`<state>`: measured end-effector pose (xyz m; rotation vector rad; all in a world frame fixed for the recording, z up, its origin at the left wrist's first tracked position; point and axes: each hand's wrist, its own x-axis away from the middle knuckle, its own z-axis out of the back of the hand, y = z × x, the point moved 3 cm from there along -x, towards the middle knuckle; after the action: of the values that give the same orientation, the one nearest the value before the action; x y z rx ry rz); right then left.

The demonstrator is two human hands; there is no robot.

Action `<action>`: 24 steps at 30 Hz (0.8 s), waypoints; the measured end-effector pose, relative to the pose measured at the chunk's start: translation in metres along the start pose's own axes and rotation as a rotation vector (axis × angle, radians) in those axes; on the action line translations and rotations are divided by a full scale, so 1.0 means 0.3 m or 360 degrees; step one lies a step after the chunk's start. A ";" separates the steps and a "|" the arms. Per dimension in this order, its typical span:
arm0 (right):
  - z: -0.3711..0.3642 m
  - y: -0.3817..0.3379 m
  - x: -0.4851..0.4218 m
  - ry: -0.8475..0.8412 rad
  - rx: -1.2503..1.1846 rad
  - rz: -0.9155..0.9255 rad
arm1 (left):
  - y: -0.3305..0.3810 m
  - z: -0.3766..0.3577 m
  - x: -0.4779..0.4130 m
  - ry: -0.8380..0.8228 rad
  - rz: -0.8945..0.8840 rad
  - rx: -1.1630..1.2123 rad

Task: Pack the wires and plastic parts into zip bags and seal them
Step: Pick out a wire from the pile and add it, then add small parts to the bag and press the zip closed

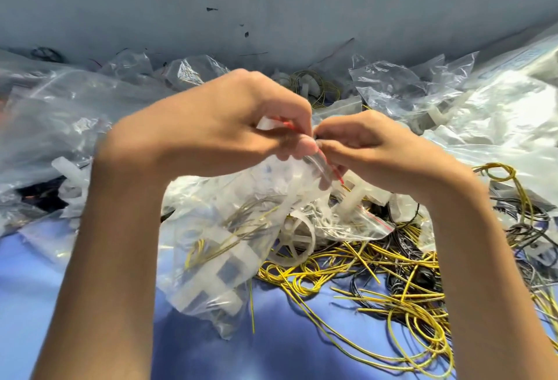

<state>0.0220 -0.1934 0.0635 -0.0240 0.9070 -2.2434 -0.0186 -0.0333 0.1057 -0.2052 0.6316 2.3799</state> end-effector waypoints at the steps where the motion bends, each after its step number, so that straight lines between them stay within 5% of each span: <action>1: -0.001 -0.002 -0.003 0.0047 0.0041 0.0003 | 0.002 0.001 0.002 -0.0011 0.0000 -0.0010; 5: -0.025 -0.027 -0.021 0.0099 0.0072 0.0025 | 0.017 -0.006 0.011 -0.0060 -0.0016 0.0007; 12: -0.071 -0.062 0.003 -0.0404 0.0012 0.0074 | 0.035 -0.002 0.040 -0.0200 0.0033 0.0022; 16: -0.026 -0.032 0.008 -0.0189 -0.0025 0.0065 | 0.025 -0.004 0.049 -0.0229 0.0233 -0.0003; 20: 0.026 0.035 0.021 -0.0057 0.0111 -0.0124 | -0.018 0.010 0.056 -0.0224 0.0410 -0.0143; 24: 0.016 0.090 0.035 -0.0410 0.0365 -0.0487 | -0.071 0.020 0.058 -0.0138 0.0660 -0.0305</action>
<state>0.0317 -0.2166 0.0480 -0.3602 0.5324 -2.5399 -0.0183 -0.0063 0.0973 -0.0551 0.4360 2.8341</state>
